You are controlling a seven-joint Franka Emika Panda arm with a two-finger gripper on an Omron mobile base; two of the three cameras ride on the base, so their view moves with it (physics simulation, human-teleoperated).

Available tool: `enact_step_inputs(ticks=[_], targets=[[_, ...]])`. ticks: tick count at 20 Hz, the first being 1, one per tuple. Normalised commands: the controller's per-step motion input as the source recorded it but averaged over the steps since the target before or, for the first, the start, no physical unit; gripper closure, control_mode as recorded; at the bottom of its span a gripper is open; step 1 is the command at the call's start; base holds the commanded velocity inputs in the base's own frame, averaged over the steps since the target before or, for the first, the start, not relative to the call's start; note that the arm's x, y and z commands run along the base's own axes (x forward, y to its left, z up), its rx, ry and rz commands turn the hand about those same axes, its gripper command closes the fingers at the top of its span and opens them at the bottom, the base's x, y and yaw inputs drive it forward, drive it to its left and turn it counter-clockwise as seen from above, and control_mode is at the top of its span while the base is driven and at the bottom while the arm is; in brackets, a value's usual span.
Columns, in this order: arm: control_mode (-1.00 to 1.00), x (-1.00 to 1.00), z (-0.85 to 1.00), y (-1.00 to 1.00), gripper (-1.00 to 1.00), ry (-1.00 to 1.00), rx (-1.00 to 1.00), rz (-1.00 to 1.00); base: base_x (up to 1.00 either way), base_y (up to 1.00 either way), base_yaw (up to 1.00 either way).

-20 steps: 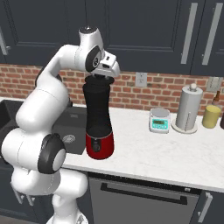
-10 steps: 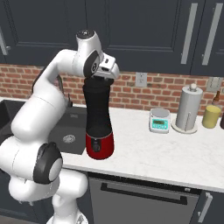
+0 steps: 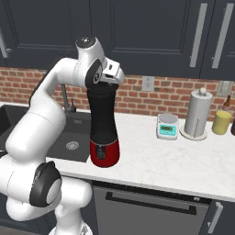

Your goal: Close the lid blender by securely placing the lid on top.

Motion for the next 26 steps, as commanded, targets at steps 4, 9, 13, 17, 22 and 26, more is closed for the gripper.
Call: enact_step_inputs(ticks=[4,9,13,17,22,26], targets=[[-1.0,-0.25,-0.42,-0.1,1.0,0.0,0.0,0.0,0.0,0.0,0.0],[-1.0,-0.06,-0.43,-0.02,1.0,0.0,0.0,0.0,0.0,0.0,0.0],[-1.0,-0.08,-0.19,-0.15,1.0,0.01,0.0,0.0,0.0,0.0,0.0],[-1.0,-0.25,0.0,-0.11,1.0,0.04,0.0,0.0,0.0,0.0,0.0],[-1.0,-0.06,-0.53,-0.02,1.0,0.1,0.0,0.0,0.0,0.0,0.0],[-1.0,0.17,-0.95,0.0,1.0,0.05,0.0,0.0,0.0,0.0,0.0]])
